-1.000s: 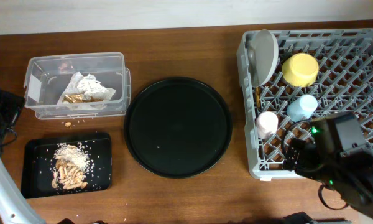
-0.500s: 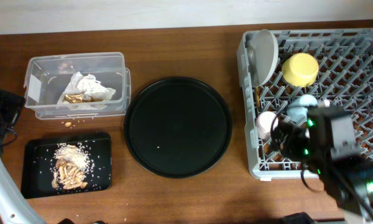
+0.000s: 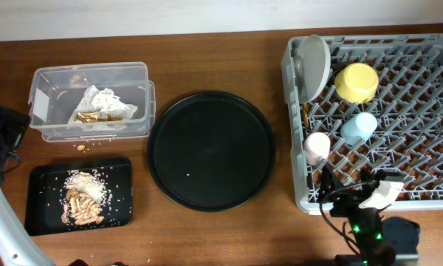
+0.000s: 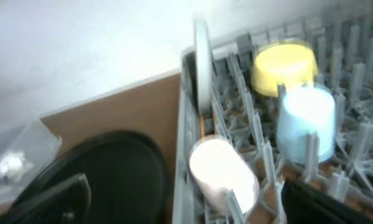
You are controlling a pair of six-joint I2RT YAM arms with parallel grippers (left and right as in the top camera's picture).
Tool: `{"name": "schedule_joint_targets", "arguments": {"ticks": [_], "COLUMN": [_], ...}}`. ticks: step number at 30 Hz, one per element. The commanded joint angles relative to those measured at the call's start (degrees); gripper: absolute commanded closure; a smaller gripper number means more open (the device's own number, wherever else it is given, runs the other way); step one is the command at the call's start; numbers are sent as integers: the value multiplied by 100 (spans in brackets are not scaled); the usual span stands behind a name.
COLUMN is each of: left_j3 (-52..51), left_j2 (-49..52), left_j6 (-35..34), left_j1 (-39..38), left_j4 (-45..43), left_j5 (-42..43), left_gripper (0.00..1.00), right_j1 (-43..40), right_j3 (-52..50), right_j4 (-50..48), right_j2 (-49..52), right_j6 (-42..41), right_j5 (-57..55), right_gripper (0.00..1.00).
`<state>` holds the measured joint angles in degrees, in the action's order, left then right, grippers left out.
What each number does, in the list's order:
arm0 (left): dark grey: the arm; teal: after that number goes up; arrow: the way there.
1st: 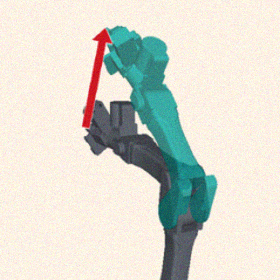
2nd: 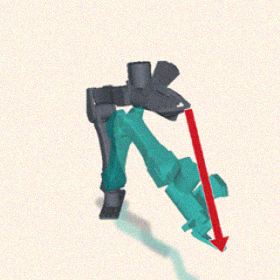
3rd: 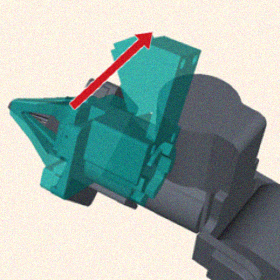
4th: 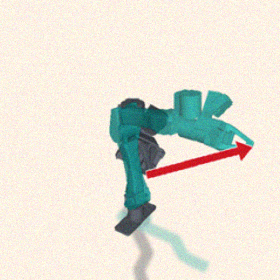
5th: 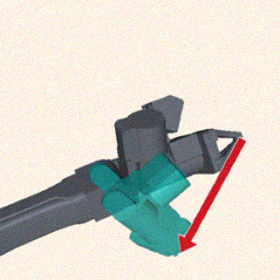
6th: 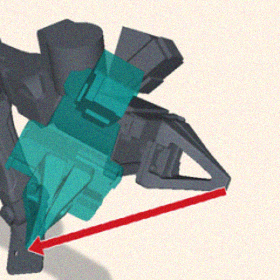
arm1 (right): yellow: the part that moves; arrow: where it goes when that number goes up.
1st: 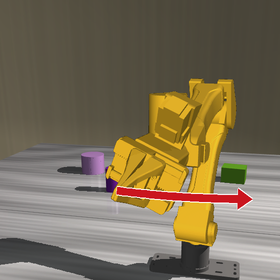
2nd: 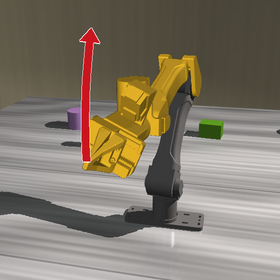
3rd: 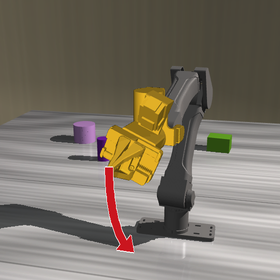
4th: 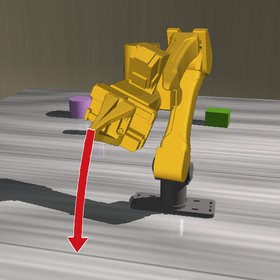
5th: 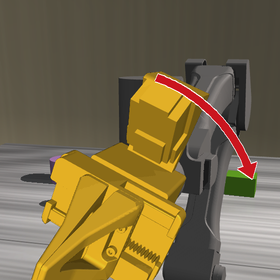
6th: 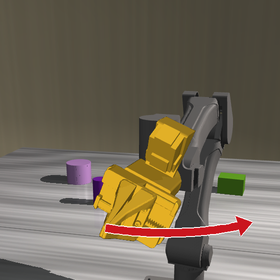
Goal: Sort waste into correct bins and load items into the dishwasher rack
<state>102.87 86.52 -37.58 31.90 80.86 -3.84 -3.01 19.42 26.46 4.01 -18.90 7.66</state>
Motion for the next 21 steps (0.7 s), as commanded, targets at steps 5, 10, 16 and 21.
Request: {"name": "schedule_joint_targets", "arguments": {"ticks": [5, 10, 16, 21], "left_j3": [13, 13, 13, 13], "left_j2": [2, 2, 2, 2], "left_j6": [-15, -13, -15, -15], "left_j1": [20, 20, 20, 20], "left_j4": [2, 2, 0, 2], "left_j5": [-22, -22, -24, -24], "left_gripper": [1, 1, 1, 1], "right_j1": [-44, -39, -39, -39], "right_j3": [-1563, -1910, -1910, -1910], "right_j4": [-2249, -2588, -2297, -2223], "right_j2": [-382, -382, -382, -382], "right_j6": [70, 186, 1565, 2000], "right_j5": [31, -175, -254, -352], "right_gripper": [1, 1, 1, 1]}}
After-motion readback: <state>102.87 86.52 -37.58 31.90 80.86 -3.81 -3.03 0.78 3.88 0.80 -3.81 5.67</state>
